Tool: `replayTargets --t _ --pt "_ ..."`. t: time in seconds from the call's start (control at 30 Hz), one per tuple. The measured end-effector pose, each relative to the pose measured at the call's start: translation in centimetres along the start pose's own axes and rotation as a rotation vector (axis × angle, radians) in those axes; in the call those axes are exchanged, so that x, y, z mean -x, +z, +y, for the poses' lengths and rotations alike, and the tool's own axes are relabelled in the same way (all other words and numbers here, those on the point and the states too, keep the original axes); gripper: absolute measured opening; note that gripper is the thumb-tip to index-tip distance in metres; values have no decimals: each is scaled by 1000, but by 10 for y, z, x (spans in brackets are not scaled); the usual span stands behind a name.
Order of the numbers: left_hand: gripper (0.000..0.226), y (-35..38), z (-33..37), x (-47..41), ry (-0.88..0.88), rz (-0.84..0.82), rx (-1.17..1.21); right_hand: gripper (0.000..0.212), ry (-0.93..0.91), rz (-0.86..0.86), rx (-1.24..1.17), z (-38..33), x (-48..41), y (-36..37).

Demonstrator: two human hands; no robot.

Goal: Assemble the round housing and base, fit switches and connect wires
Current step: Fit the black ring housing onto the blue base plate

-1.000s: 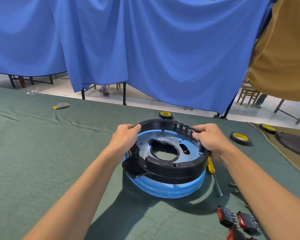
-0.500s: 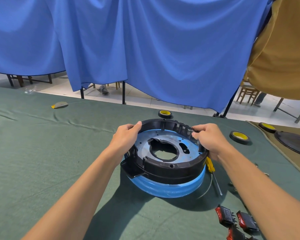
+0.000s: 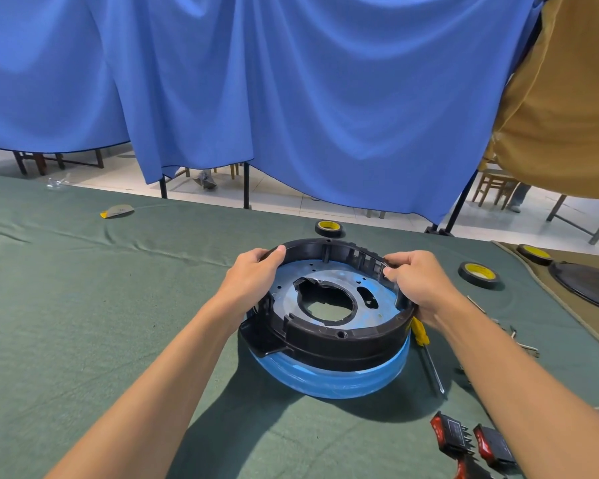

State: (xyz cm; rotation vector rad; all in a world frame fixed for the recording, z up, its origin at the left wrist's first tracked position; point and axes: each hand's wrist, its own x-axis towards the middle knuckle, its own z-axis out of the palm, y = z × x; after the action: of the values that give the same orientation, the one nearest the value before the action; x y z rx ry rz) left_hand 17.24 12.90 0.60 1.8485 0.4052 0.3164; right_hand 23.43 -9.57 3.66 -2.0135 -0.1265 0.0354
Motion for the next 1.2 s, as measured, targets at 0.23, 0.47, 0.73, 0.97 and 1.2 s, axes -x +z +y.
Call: replayTargets --t 0.23,0.47,0.73,0.97,1.2 --pt "46 -1 -1 -2 -23 -17 51 33 43 19 -45 6 3 -7" --pt "51 -4 0 -3 -24 -33 44 40 50 66 343 9 17 -10" --pt "73 -20 2 -6 -128 107 -463 37 94 -140 72 -6 11 -5" --pt "59 -20 -4 -10 -44 -51 -20 48 130 -56 245 0 22 -11" --pt "101 -35 2 -10 -126 28 -237 50 180 -86 -29 -6 21 -10"
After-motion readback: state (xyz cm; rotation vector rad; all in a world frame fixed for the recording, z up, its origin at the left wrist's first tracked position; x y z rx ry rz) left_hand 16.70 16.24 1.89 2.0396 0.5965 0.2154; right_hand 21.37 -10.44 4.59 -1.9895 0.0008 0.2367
